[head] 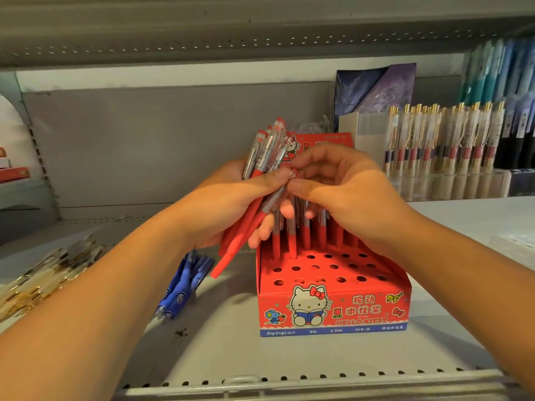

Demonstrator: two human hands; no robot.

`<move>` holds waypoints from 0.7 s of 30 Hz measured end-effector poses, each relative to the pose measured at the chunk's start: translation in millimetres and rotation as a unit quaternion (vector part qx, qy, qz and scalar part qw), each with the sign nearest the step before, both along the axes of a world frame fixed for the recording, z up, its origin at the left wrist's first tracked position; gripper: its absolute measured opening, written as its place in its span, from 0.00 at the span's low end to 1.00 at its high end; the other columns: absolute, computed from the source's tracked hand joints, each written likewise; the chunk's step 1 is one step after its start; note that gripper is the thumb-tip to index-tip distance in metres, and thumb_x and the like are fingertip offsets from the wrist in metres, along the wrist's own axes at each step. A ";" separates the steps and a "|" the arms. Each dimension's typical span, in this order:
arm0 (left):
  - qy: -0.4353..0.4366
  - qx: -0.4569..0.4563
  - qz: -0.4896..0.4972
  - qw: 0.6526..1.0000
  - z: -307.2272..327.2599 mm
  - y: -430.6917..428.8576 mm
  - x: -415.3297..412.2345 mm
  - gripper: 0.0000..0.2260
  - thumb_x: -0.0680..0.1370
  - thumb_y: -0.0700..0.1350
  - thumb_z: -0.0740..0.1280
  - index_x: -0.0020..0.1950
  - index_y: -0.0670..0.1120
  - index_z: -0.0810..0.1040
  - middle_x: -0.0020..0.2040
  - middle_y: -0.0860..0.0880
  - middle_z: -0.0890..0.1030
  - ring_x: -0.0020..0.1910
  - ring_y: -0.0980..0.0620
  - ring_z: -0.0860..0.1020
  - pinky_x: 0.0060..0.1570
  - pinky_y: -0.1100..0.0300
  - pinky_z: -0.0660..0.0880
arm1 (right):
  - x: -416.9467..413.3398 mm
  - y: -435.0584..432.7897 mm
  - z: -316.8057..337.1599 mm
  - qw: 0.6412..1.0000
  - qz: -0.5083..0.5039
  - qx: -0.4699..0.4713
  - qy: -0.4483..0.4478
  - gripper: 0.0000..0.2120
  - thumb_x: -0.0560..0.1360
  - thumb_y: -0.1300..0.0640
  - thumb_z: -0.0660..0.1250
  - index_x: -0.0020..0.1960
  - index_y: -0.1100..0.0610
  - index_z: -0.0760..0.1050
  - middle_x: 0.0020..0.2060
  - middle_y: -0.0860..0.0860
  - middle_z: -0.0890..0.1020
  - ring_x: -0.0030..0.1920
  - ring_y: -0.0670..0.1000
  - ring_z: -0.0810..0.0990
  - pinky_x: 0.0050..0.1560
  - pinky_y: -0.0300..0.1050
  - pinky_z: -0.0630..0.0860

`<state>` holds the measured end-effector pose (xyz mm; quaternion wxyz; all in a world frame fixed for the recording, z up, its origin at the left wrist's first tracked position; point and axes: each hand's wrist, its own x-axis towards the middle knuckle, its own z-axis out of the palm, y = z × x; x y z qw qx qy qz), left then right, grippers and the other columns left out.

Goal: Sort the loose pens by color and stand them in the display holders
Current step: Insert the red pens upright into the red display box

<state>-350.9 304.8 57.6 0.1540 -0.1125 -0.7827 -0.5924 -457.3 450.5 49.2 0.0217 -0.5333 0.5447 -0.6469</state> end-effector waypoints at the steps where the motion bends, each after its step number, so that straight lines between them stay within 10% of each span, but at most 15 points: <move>1: -0.004 -0.003 0.000 1.000 0.5 -0.9 0.0 0.15 0.79 0.51 0.63 0.46 0.39 0.75 0.31 0.46 0.81 0.19 0.52 0.75 0.20 0.64 0.71 | -0.3 0.2 0.3 1.000 0.003 -0.005 -0.011 0.10 0.73 0.70 0.70 0.48 0.57 0.77 0.37 0.51 0.82 0.37 0.46 0.81 0.35 0.39 0.80; 11: -0.020 0.040 0.026 0.999 0.6 -7.1 -1.0 0.12 0.74 0.52 0.67 0.49 0.44 0.80 0.41 0.40 0.83 0.28 0.45 0.81 0.23 0.56 0.76 | -10.3 1.5 8.7 0.971 0.039 -0.151 -0.179 0.10 0.77 0.72 0.63 0.47 0.59 0.77 0.37 0.53 0.83 0.38 0.51 0.84 0.42 0.48 0.83; 21: -0.004 0.002 0.070 0.998 1.1 -3.4 -0.5 0.16 0.80 0.49 0.61 0.41 0.36 0.73 0.23 0.48 0.75 0.18 0.54 0.66 0.19 0.65 0.65 | -18.7 10.5 17.2 0.948 -0.044 -0.196 -0.245 0.08 0.78 0.71 0.62 0.51 0.61 0.77 0.38 0.54 0.81 0.38 0.51 0.82 0.42 0.51 0.84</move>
